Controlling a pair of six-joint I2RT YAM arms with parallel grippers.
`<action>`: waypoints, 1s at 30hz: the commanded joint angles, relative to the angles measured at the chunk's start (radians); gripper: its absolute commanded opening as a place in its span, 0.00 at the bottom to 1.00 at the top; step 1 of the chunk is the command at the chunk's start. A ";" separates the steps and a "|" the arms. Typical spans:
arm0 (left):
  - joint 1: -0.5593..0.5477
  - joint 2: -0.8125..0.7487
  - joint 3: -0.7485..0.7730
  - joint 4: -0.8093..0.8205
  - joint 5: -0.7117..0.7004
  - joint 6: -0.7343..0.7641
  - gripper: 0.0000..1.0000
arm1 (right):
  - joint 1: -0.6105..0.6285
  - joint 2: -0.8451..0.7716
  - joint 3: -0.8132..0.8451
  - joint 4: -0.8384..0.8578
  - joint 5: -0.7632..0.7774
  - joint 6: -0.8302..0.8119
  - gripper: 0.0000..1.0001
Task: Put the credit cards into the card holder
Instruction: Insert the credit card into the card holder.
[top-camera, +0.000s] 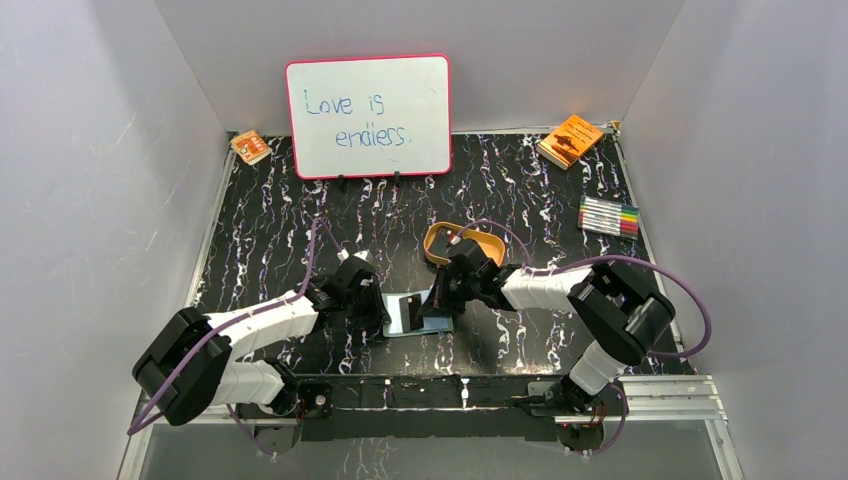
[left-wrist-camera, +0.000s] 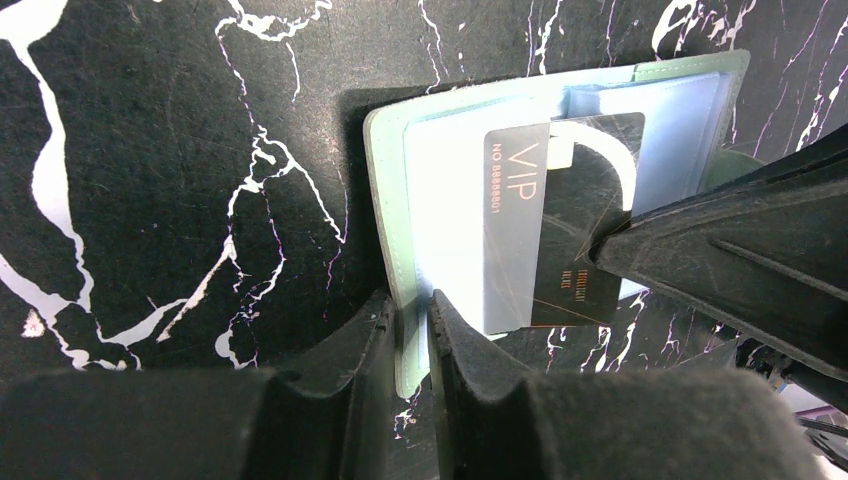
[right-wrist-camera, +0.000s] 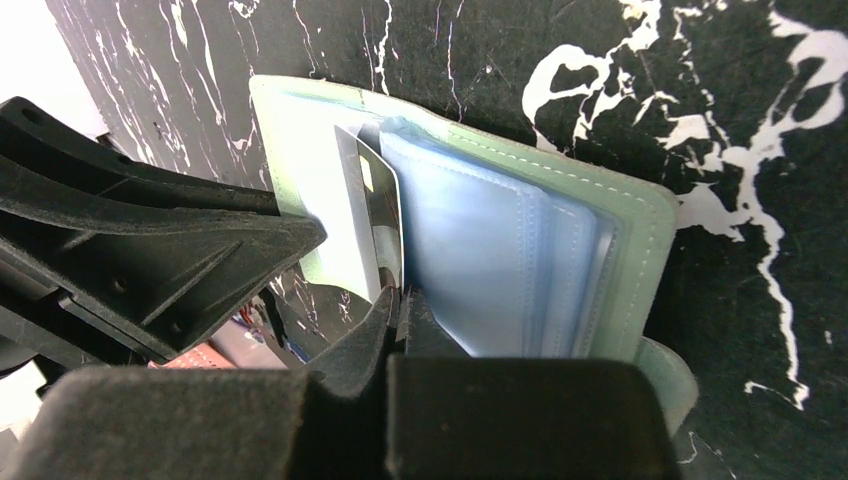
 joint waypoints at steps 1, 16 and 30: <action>-0.001 0.019 -0.026 -0.039 0.013 0.007 0.17 | 0.017 0.031 -0.001 0.010 0.029 0.013 0.00; -0.001 0.014 -0.029 -0.036 0.019 0.007 0.18 | 0.031 0.054 -0.008 0.043 0.065 0.087 0.00; -0.001 -0.042 -0.005 -0.114 -0.036 0.006 0.34 | 0.037 0.069 -0.010 0.043 0.075 0.096 0.00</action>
